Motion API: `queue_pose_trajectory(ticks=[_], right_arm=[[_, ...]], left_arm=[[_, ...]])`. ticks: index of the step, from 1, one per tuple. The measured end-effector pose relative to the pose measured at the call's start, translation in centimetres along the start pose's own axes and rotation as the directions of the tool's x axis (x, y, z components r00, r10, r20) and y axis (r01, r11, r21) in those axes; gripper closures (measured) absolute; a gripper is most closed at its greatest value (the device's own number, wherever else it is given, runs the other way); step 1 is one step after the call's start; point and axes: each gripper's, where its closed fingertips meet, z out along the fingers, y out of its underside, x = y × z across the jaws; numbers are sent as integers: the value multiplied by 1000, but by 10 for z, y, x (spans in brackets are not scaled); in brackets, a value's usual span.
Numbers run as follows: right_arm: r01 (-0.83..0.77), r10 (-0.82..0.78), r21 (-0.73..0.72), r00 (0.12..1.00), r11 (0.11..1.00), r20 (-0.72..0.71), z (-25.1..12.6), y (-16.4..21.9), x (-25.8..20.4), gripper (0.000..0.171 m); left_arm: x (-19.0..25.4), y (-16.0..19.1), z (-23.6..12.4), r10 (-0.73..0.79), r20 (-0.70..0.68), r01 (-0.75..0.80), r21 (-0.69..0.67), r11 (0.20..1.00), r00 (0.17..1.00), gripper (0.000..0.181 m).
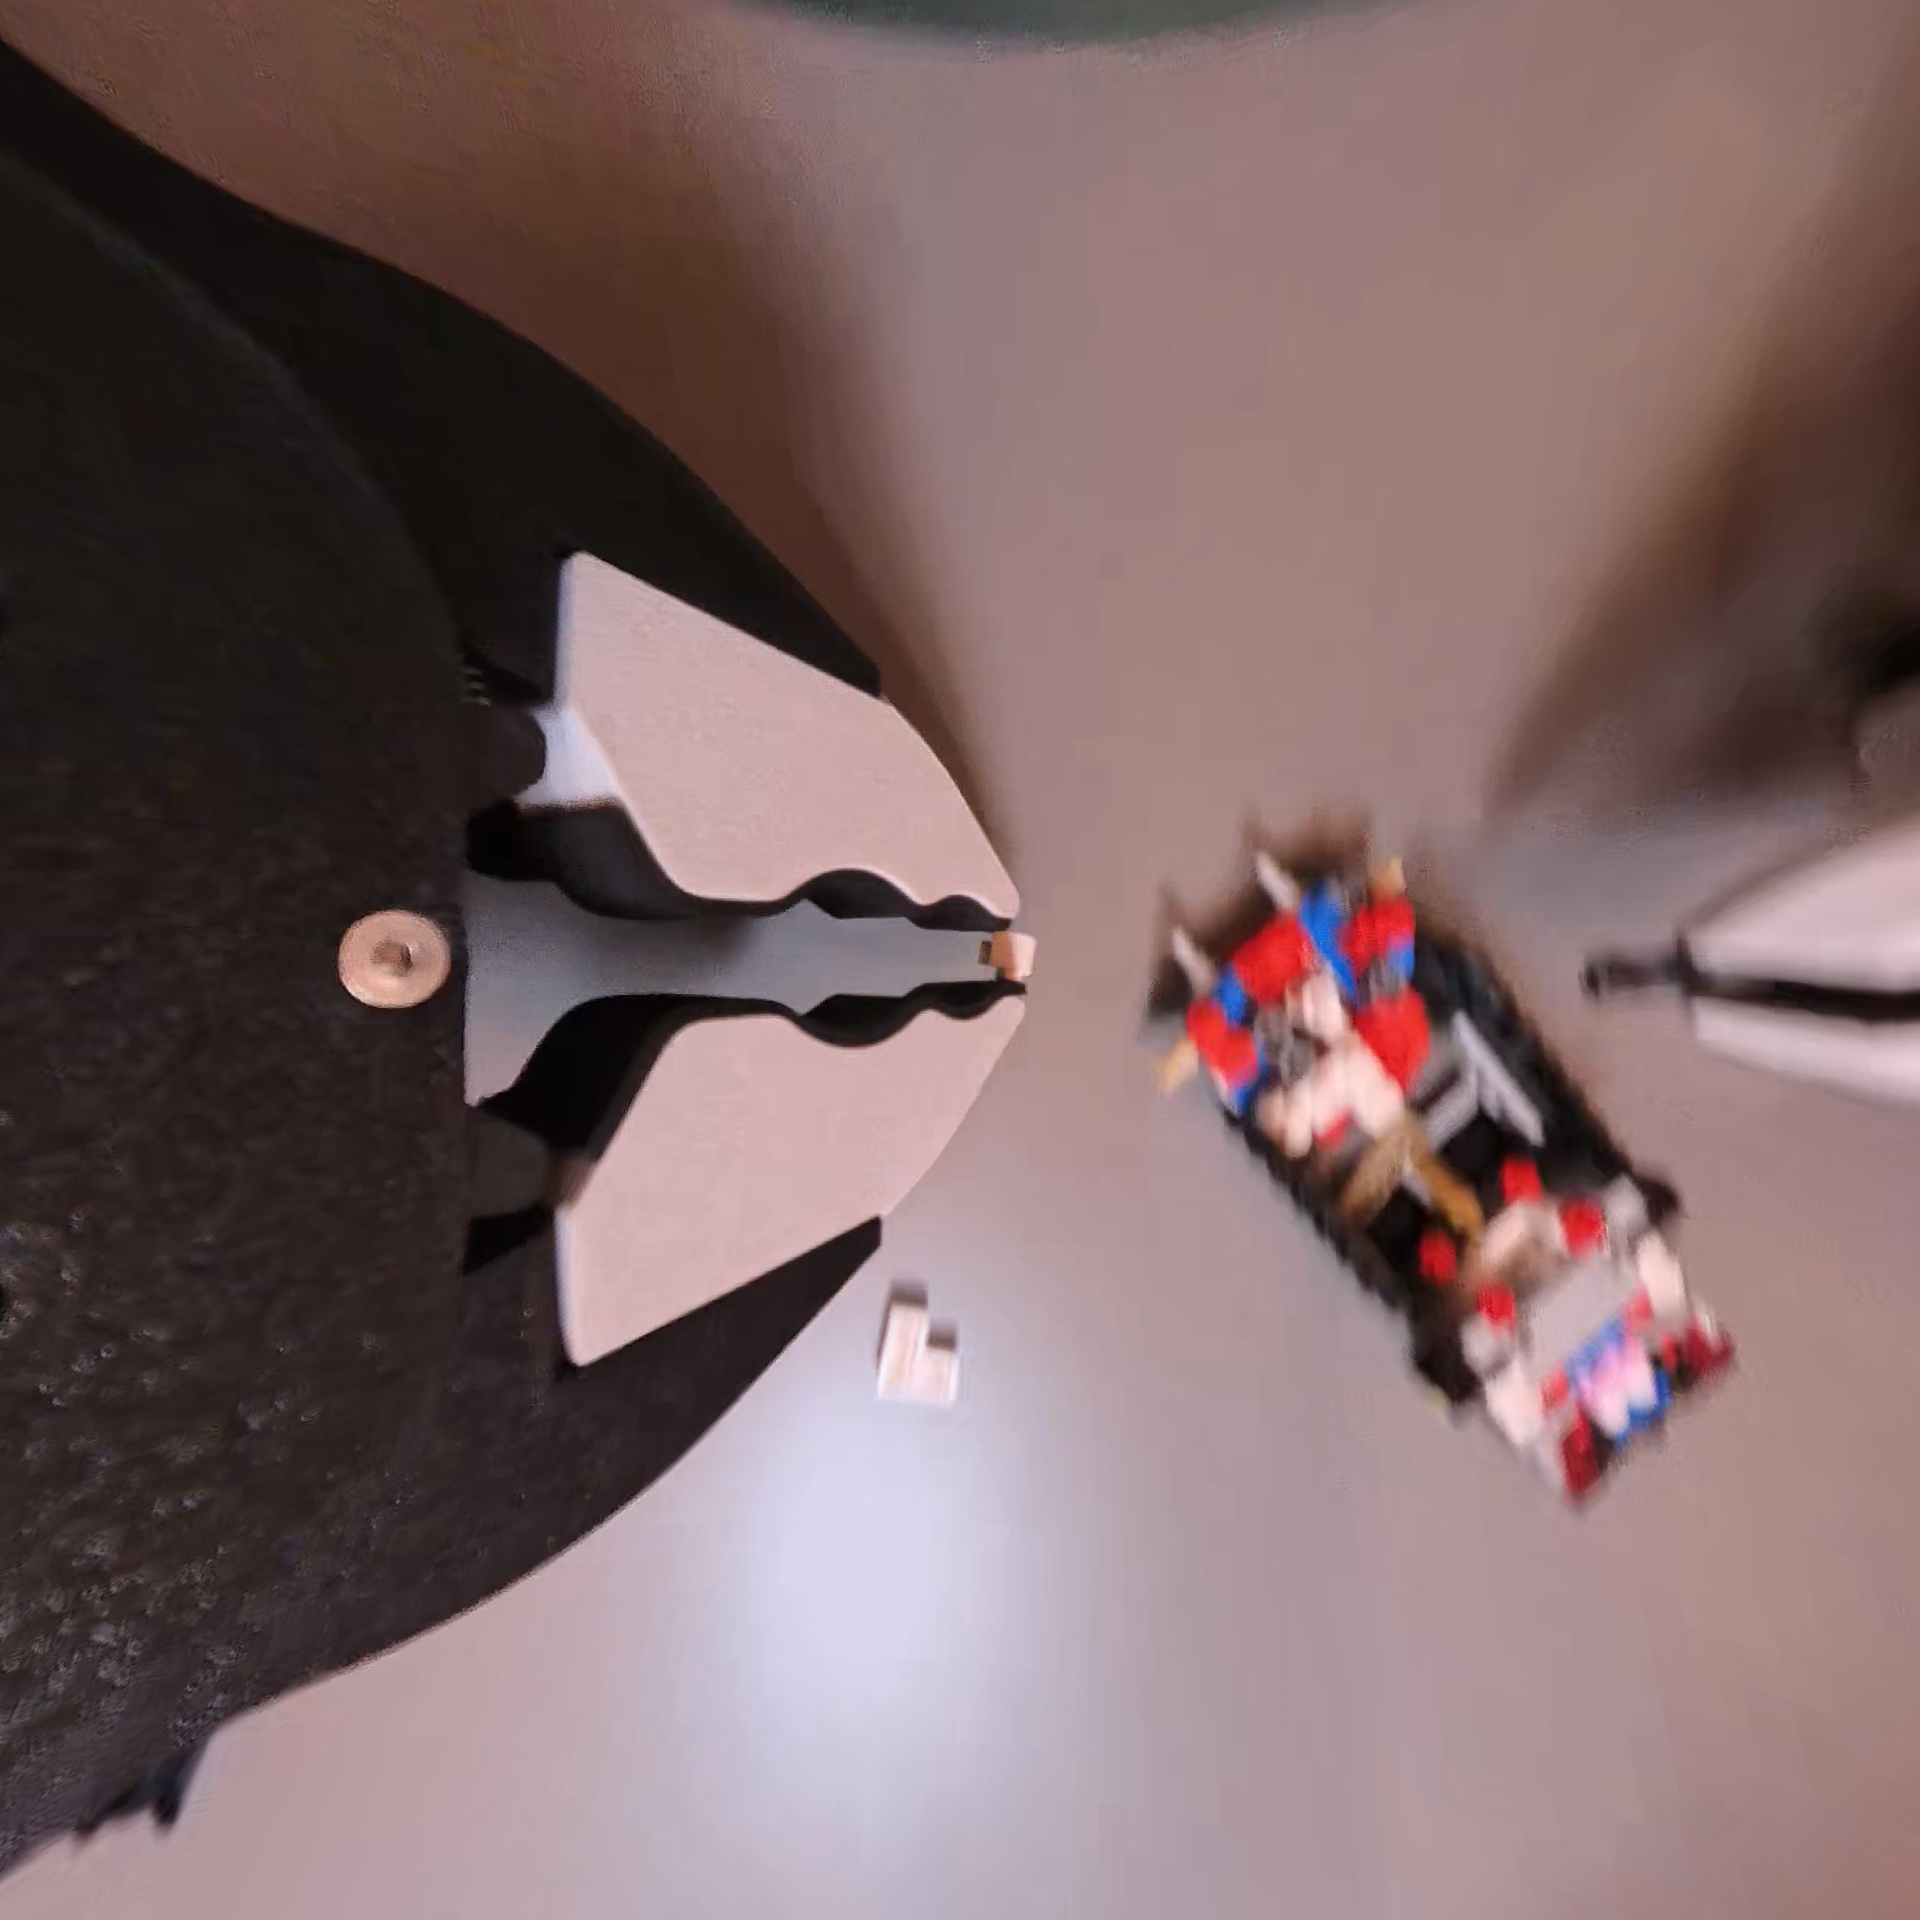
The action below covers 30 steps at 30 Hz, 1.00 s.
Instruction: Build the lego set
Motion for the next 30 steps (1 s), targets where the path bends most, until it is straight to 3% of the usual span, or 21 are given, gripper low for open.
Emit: queue_pose_trajectory(ticks=[10,18,23,30], right_arm=[[-60,59,1,984,998,-167,23,-8,86,162],[-355,297,-70,862,932,-412,-8,41,176,159],[-367,295,-73,836,927,-462,-10,48,178,133],[-180,258,217,871,959,-418,-48,-12,154,120]], left_arm=[[-10,6,11,-9,42,11,-25,1000,999,173],[-28,-3,17,5,124,-6,3,1000,992,173],[-37,-11,11,4,168,-14,61,998,986,173],[-28,-27,-6,8,134,-34,191,981,991,173]])
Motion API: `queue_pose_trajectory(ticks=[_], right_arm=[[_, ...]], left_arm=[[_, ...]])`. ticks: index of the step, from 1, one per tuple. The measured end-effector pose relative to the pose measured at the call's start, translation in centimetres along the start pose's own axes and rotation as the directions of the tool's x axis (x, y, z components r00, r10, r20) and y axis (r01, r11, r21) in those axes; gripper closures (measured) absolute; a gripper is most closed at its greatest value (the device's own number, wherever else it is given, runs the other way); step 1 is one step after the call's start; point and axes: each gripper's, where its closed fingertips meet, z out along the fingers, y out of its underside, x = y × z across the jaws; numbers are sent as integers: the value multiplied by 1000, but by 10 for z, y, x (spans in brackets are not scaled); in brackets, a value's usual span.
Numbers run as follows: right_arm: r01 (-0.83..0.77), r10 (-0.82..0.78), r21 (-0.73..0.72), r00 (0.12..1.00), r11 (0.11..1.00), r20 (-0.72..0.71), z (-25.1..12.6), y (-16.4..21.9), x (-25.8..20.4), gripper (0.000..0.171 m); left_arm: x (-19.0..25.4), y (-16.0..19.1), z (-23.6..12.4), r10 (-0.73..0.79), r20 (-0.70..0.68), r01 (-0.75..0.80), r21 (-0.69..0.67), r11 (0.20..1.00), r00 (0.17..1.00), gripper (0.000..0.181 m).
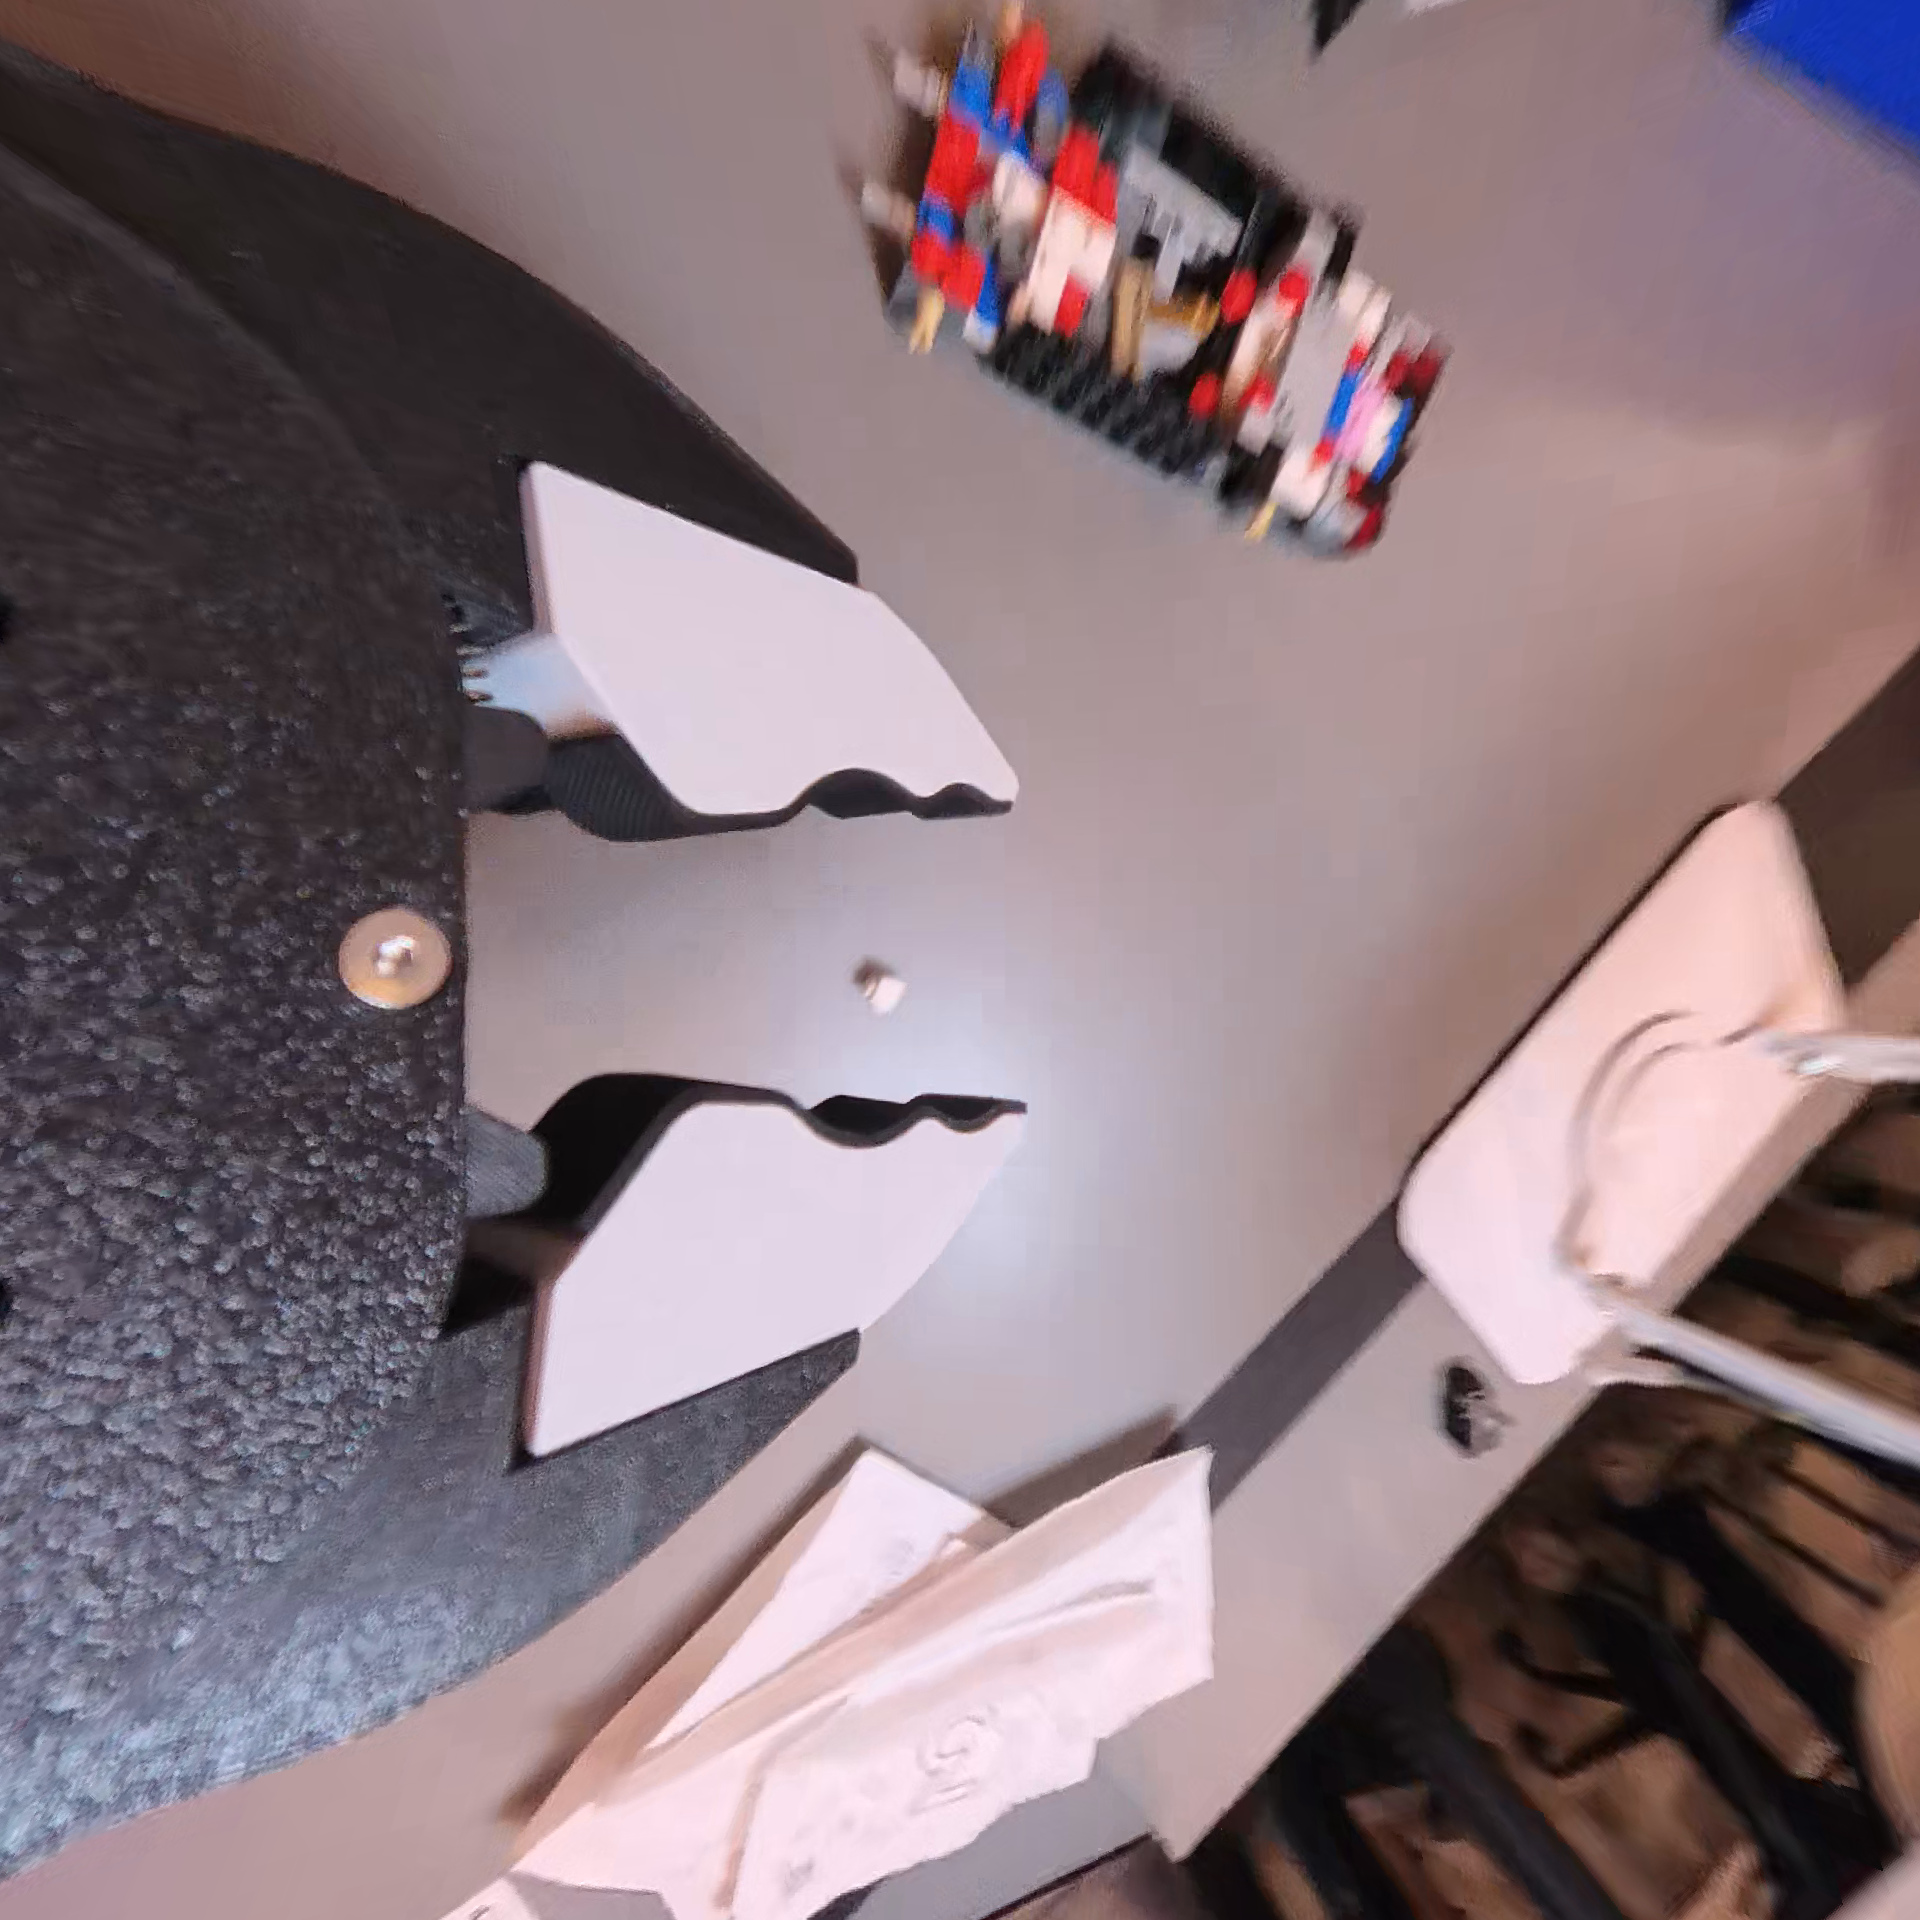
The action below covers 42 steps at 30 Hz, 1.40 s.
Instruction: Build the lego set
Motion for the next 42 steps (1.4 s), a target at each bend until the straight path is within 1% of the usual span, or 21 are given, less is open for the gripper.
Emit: queue_pose_trajectory(ticks=[2,5,6,8,10,13,18,22,24,25,27,30,32,33,36,40,42], right_arm=[[-15,3,122,995,992,96,-6,-22,-34,120],[-11,-66,279,962,960,266,-12,-49,-108,121],[12,-113,321,948,947,296,-14,-54,-131,121],[79,-209,390,930,918,303,-17,-60,-160,121],[64,-234,456,916,888,326,-24,-66,-174,127],[13,-223,485,898,874,380,-29,-67,-183,135],[19,-241,498,890,867,386,-28,-65,-185,144],[-34,-209,515,890,857,406,-27,-75,-181,148],[-41,-209,517,885,855,416,-26,-77,-178,151],[-47,-206,515,883,856,422,-25,-77,-177,153],[-93,-180,508,869,856,462,-26,-79,-176,153],[-193,-115,476,831,858,544,-28,-79,-175,153],[-238,-80,451,811,860,580,-30,-75,-174,153],[-251,-65,439,806,863,588,-31,-73,-173,157],[-253,-57,432,808,866,587,-35,-69,-172,162],[-208,-104,437,801,875,590,-43,-67,-176,163],[-178,-127,416,784,892,607,-45,-64,-179,163]], left_arm=[[6,-4,-1,3,-31,-2,30,1000,1000,173],[21,-13,1,-12,-117,23,87,996,993,173],[28,-17,1,-24,-166,42,109,993,986,173],[42,-25,1,-59,-265,102,153,983,962,173],[53,-30,0,-100,-350,170,176,970,931,173],[64,-35,-3,-141,-435,244,190,951,889,173],[72,-41,-7,-199,-514,338,193,921,835,173],[66,-44,-12,-254,-528,414,210,886,811,173],[62,-46,-17,-294,-558,472,204,858,776,173],[60,-48,-20,-297,-561,480,211,851,773,173],[54,-45,-17,-276,-515,439,226,870,812,173],[60,-48,-15,-226,-516,393,239,888,826,173],[62,-42,-10,-160,-464,300,244,922,871,173],[65,-41,-9,-133,-453,270,253,929,882,173],[67,-39,-6,-113,-438,243,252,937,892,173],[75,-37,-6,-107,-476,241,229,943,873,173],[78,-33,-6,-92,-475,212,204,956,875,172]])
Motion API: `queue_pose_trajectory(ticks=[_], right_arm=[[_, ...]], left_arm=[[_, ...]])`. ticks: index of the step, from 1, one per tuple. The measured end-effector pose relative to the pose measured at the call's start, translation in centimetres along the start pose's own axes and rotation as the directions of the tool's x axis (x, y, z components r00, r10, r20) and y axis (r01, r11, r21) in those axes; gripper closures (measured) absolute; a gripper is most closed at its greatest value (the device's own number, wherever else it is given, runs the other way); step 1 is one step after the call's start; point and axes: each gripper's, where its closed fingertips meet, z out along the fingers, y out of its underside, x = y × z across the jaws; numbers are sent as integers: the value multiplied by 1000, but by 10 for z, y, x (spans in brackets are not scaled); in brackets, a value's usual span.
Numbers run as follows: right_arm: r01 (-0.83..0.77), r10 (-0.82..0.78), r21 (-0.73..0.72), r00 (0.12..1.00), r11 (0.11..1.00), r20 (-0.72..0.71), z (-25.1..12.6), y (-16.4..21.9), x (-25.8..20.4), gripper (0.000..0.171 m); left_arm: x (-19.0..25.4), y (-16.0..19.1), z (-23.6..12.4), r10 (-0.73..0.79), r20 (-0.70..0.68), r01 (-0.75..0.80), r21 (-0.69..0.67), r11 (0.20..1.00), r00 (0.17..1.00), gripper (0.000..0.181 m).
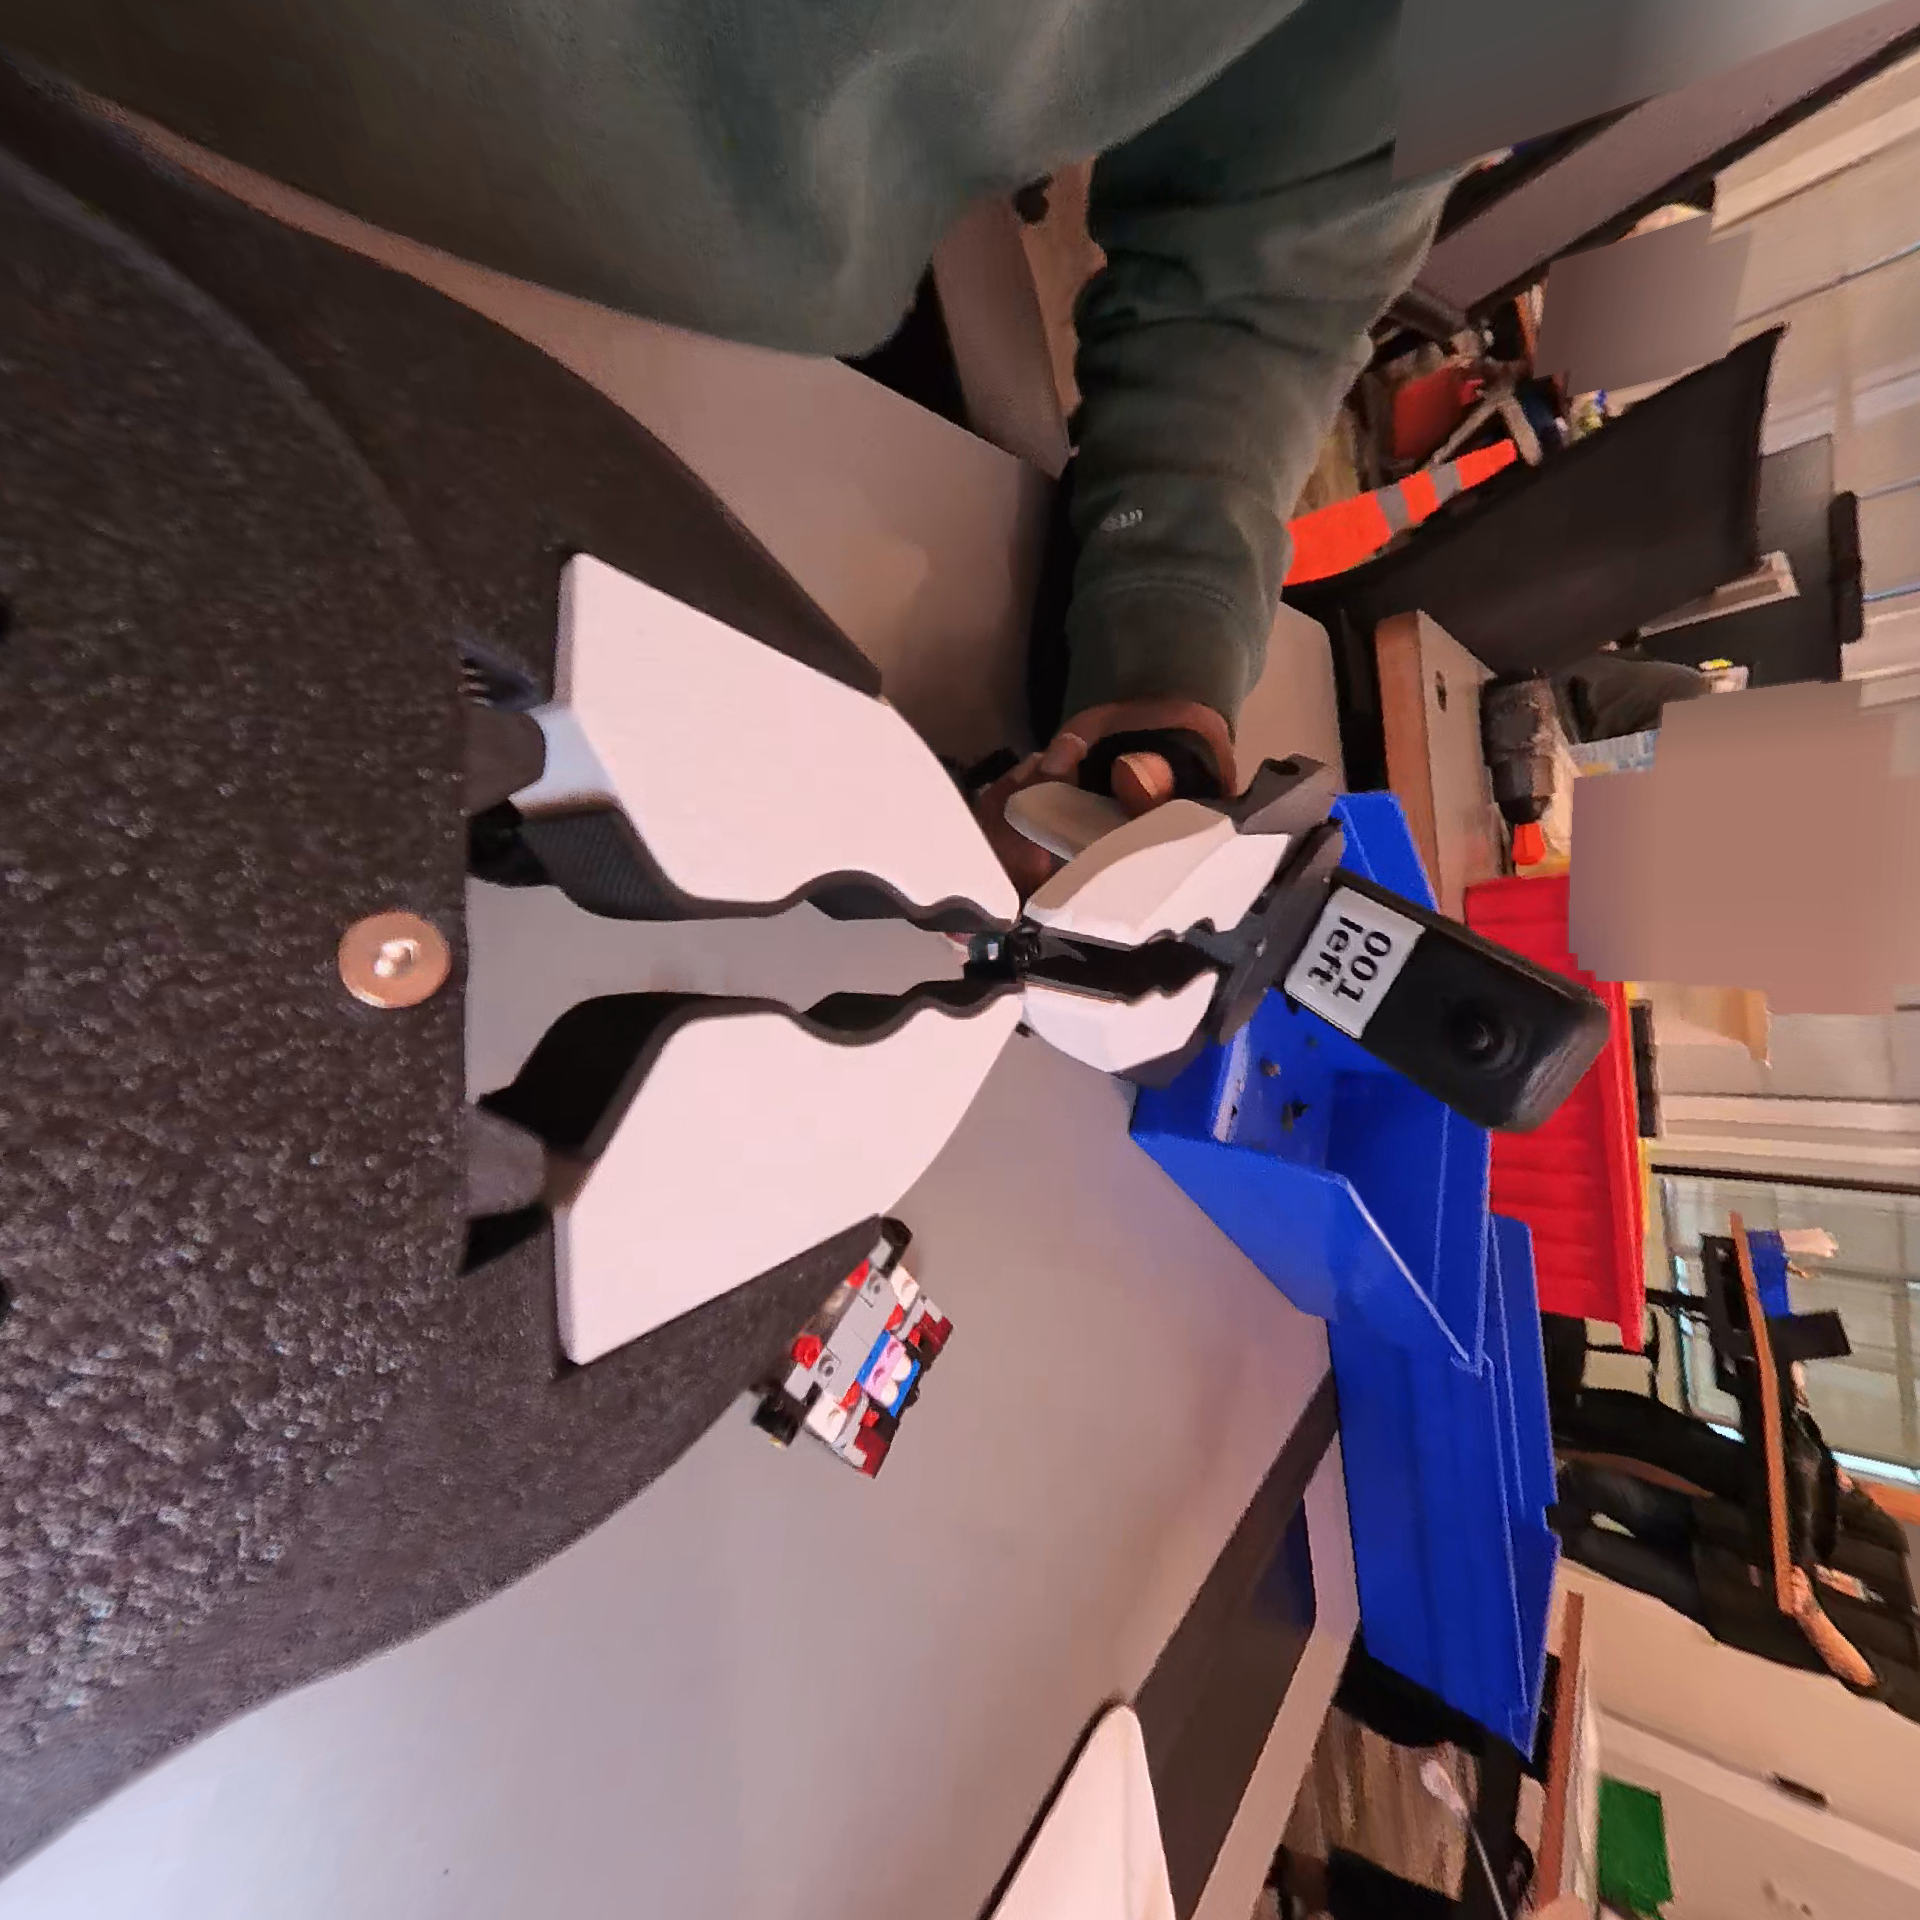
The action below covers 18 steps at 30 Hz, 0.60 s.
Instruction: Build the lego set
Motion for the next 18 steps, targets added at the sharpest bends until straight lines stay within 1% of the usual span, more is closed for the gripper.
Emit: queue_pose_trajectory(ticks=[2,5,6,9,11,12,14,16,18], right_arm=[[-72,74,-31,996,997,51,-1,3,-4,163],[-233,238,-51,965,971,112,-1,8,-5,163],[-263,268,-52,956,963,122,-1,9,-4,163],[-332,335,-45,932,942,141,1,12,1,163],[-349,353,-49,922,936,159,3,14,6,163],[-335,340,-59,927,940,160,4,15,8,163],[-257,266,-79,956,963,128,8,17,12,163],[-151,155,-72,987,986,49,9,16,19,162],[-54,51,-76,998,996,-41,8,16,25,161]], left_arm=[[-1,4,0,54,34,-53,-41,998,998,167],[-2,11,3,80,65,-75,-84,994,995,168],[-1,12,4,75,66,-69,-89,994,995,172],[-7,13,4,96,127,-83,-105,991,987,173],[-13,12,3,84,163,-68,-102,992,983,173],[-15,12,1,74,179,-58,-92,994,981,173],[-20,11,-2,53,204,-38,-78,996,977,173],[-25,4,-3,36,217,-27,-43,999,976,173],[-29,4,-1,2,224,5,-29,1000,975,173]])
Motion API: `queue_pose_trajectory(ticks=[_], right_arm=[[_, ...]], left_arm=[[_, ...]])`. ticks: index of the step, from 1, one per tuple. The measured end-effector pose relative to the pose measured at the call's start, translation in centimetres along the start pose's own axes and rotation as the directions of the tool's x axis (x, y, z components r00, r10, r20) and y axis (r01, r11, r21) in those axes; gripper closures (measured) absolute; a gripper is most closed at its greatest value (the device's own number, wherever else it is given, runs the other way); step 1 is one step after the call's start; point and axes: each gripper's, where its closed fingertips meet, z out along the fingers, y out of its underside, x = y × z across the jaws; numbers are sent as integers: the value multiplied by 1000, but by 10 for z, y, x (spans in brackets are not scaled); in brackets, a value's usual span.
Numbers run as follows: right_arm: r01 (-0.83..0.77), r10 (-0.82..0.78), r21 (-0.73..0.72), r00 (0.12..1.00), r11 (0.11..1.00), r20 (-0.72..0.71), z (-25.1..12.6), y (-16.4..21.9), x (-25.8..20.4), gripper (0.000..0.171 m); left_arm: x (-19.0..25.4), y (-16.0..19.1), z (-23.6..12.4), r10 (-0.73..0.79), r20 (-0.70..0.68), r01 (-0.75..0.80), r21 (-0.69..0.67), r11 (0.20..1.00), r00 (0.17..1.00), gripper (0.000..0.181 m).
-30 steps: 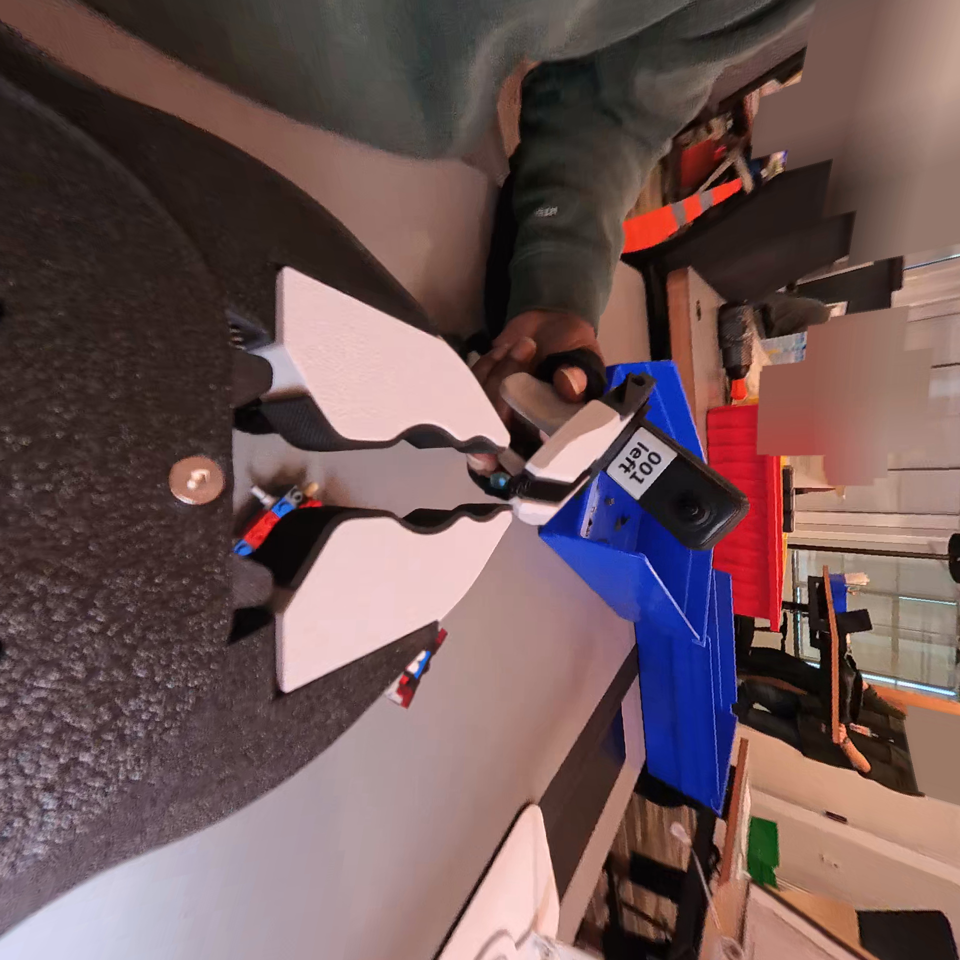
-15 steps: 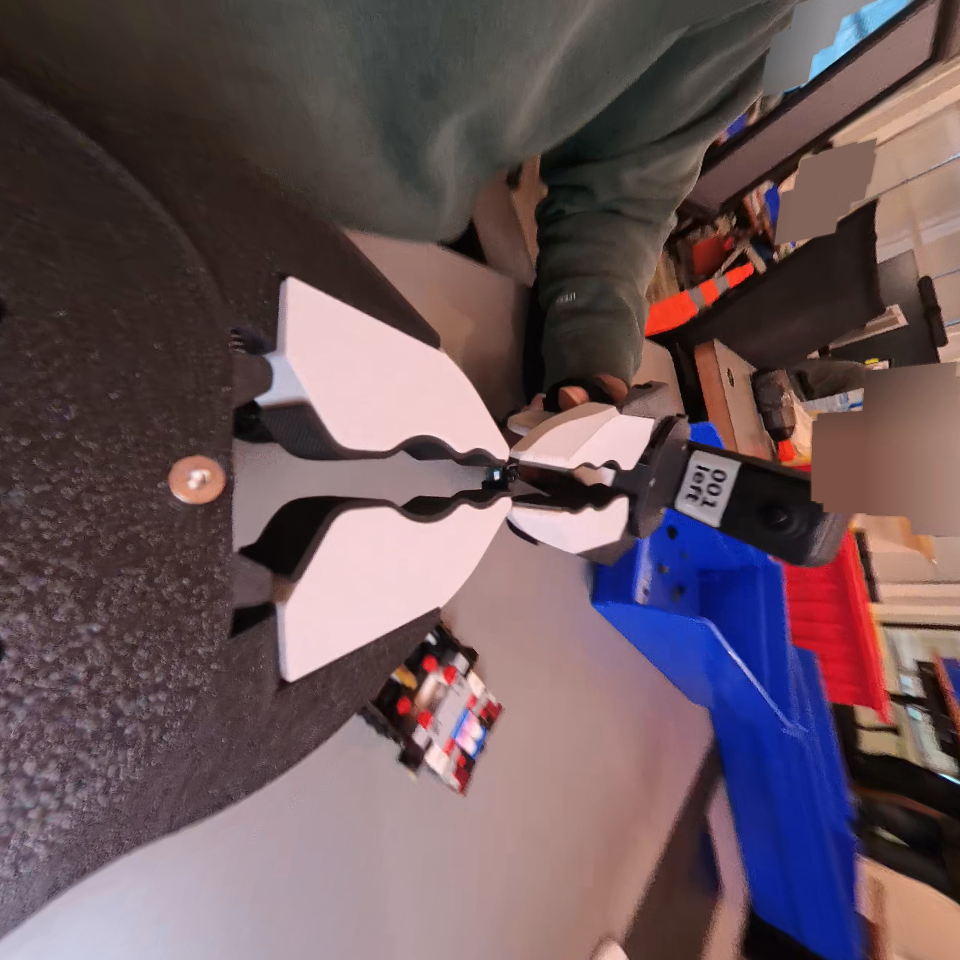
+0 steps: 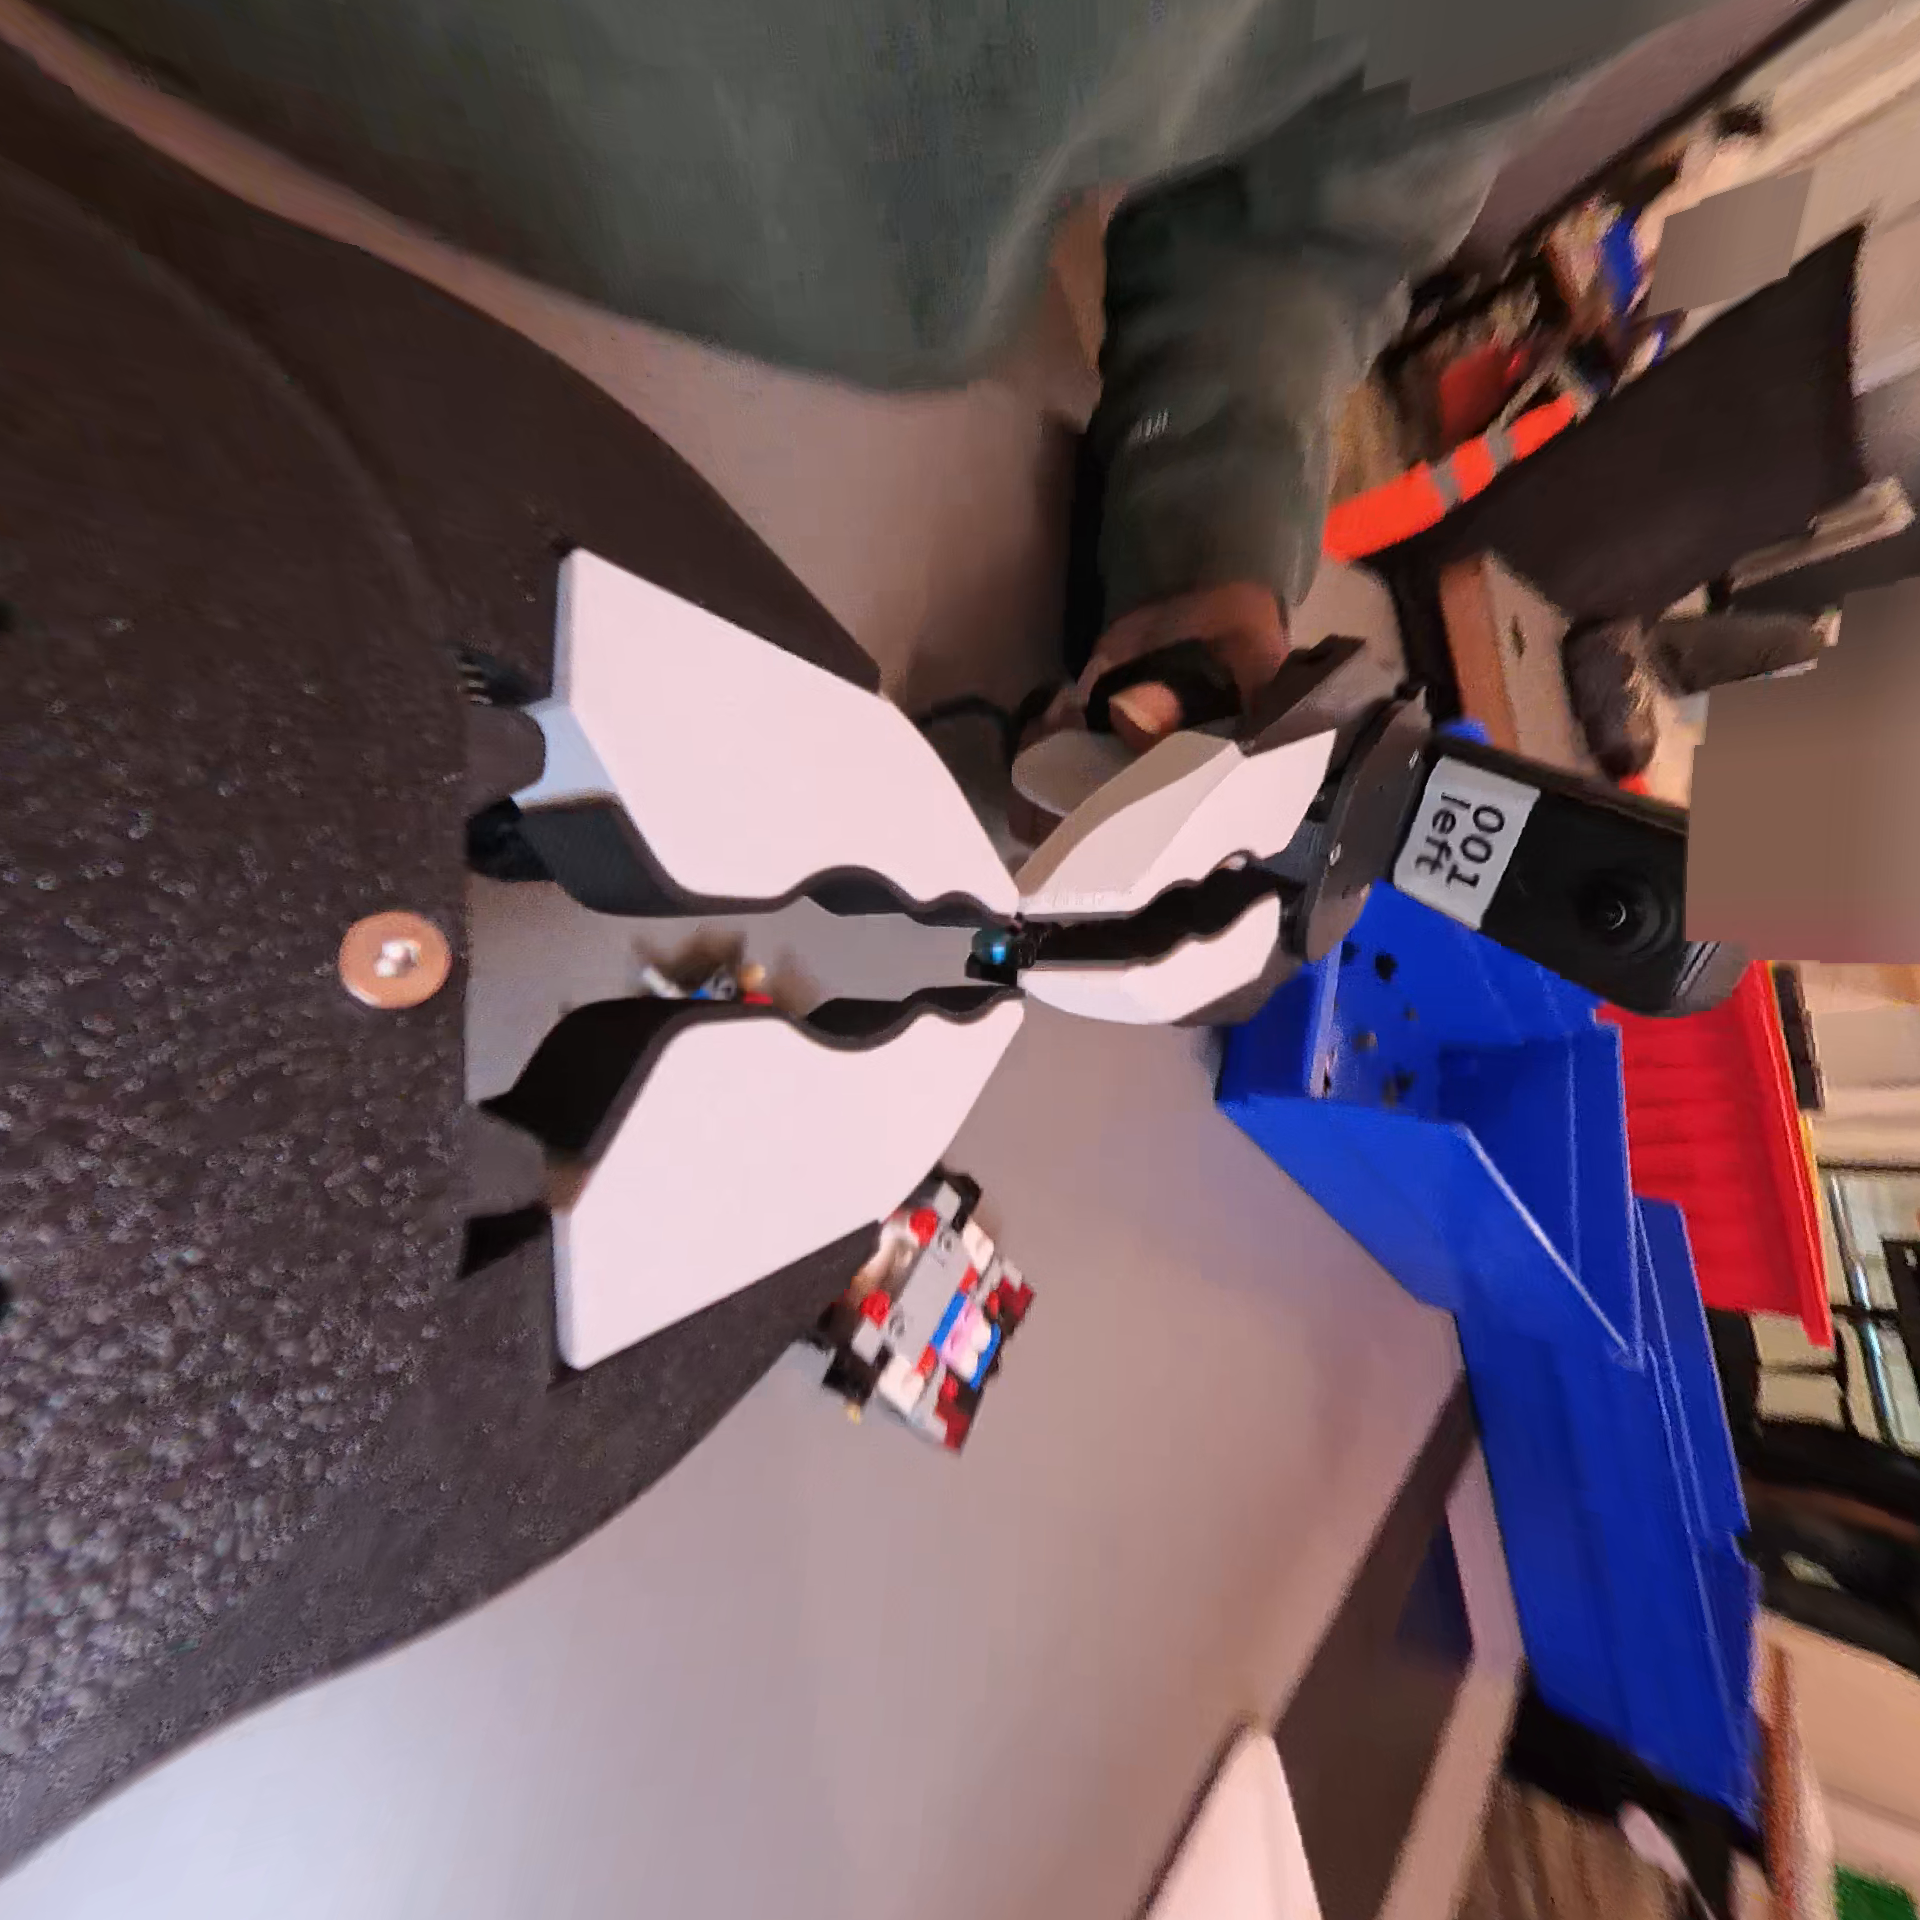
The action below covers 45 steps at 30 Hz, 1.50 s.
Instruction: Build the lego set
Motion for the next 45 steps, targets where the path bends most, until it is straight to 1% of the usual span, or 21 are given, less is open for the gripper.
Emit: queue_pose_trajectory(ticks=[3,5,6,8,10,13,16,19,24,27,28,29,30,31,32,33,35,38,41,45], right_arm=[[124,-127,-31,982,992,-141,-3,3,4,160],[222,-237,-91,947,971,-216,-3,7,5,161],[246,-264,-102,934,964,-242,-2,6,5,162],[234,-255,-111,930,966,-263,-2,6,5,163],[220,-247,-125,929,967,-274,-1,8,5,163],[245,-283,-158,911,957,-301,1,9,5,164],[264,-311,-183,899,947,-308,3,11,3,165],[349,-401,-211,863,913,-307,3,12,1,166],[539,-601,-275,753,796,-266,5,19,-3,166],[621,-691,-311,682,720,-238,7,25,-4,167],[645,-704,-287,673,708,-226,8,23,-9,167],[668,-707,-233,674,707,-214,9,18,-21,168],[685,-720,-220,661,694,-213,10,14,-28,171],[703,-745,-245,630,668,-222,11,15,-27,171],[697,-746,-265,628,666,-223,9,19,-22,171],[671,-718,-256,657,696,-230,5,19,-18,171],[639,-675,-218,699,737,-233,0,15,-17,171],[635,-671,-217,712,741,-207,4,19,-20,171],[625,-660,-217,730,750,-178,6,24,-22,171],[571,-593,-168,792,803,-146,8,24,-27,171]], left_arm=[[-3,2,3,-37,12,37,7,999,999,173],[-6,5,4,-97,15,97,10,995,995,173],[-6,4,4,-135,2,135,22,991,991,173],[-6,5,3,-198,-20,198,35,980,980,173],[-6,7,2,-226,-12,227,39,973,974,173],[-6,9,1,-307,-24,308,51,950,951,172],[-6,11,0,-367,-42,369,42,928,929,172],[-5,14,-1,-378,-31,378,12,926,925,172],[-7,23,-3,-398,-7,397,-44,917,917,172],[-11,29,-3,-398,19,398,-70,915,917,172],[-16,32,-3,-406,53,409,-68,910,912,172],[-29,35,-7,-387,117,395,-58,917,915,172],[-34,36,-10,-410,121,418,-52,907,904,172],[-31,34,-11,-417,91,422,-52,905,904,172],[-28,32,-11,-367,99,374,-60,926,925,172],[-24,29,-10,-337,88,342,-59,938,938,172],[-20,25,-9,-338,65,341,-53,938,939,172],[-26,25,-10,-367,79,371,-32,928,927,172],[-29,26,-10,-354,97,359,-32,933,930,172],[-34,20,-15,-299,131,303,-12,953,945,172]])
